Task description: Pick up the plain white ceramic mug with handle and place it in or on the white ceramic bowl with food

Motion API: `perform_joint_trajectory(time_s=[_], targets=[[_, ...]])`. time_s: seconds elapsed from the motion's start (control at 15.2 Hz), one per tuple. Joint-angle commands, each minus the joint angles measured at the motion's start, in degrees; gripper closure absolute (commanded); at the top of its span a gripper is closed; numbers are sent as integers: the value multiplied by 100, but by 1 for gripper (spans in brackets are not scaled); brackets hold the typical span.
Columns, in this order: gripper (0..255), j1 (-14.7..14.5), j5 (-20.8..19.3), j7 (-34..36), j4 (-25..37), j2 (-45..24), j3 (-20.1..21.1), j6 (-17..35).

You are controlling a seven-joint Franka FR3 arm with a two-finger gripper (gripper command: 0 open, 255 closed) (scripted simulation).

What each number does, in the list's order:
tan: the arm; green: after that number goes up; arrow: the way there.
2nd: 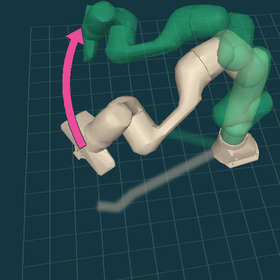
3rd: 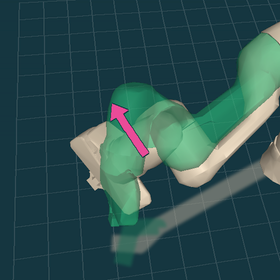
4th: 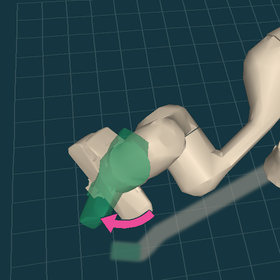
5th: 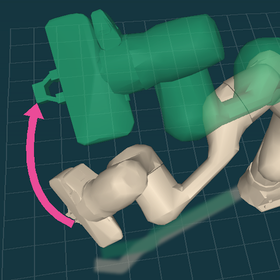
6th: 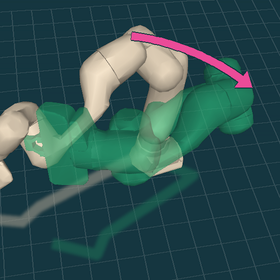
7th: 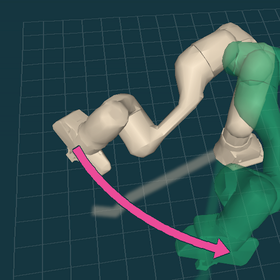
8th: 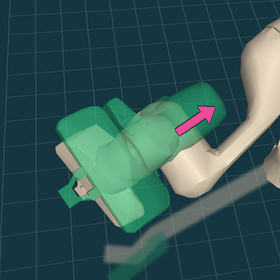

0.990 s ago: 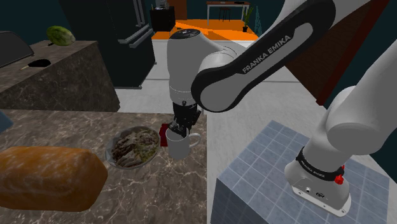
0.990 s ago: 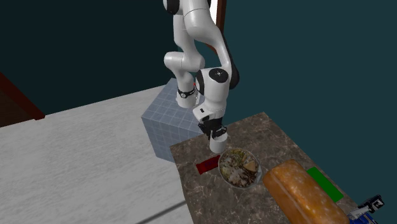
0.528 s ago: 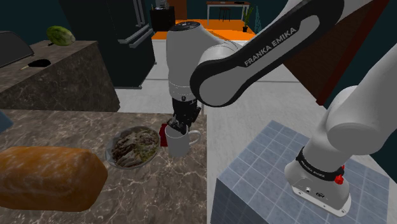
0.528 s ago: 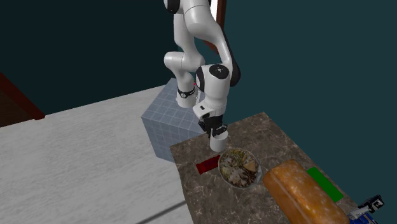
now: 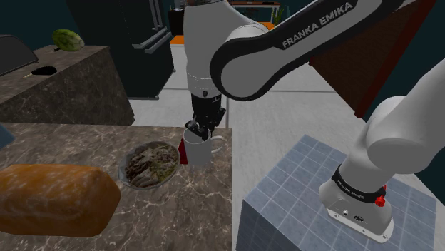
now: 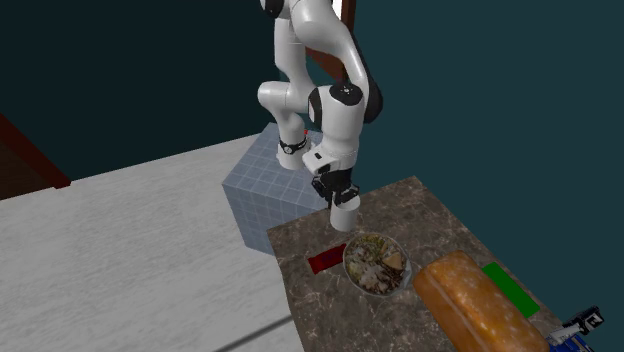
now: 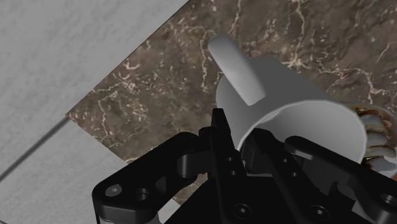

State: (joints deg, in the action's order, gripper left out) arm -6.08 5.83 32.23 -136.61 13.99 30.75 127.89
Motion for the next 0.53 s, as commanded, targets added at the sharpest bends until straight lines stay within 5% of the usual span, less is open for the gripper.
perform_joint_trajectory(time_s=[0.0,0.46], targets=[[255,-6,26,-28,93,67,-25,-157],[255,-24,100,-116,448,303,-123,-730]])
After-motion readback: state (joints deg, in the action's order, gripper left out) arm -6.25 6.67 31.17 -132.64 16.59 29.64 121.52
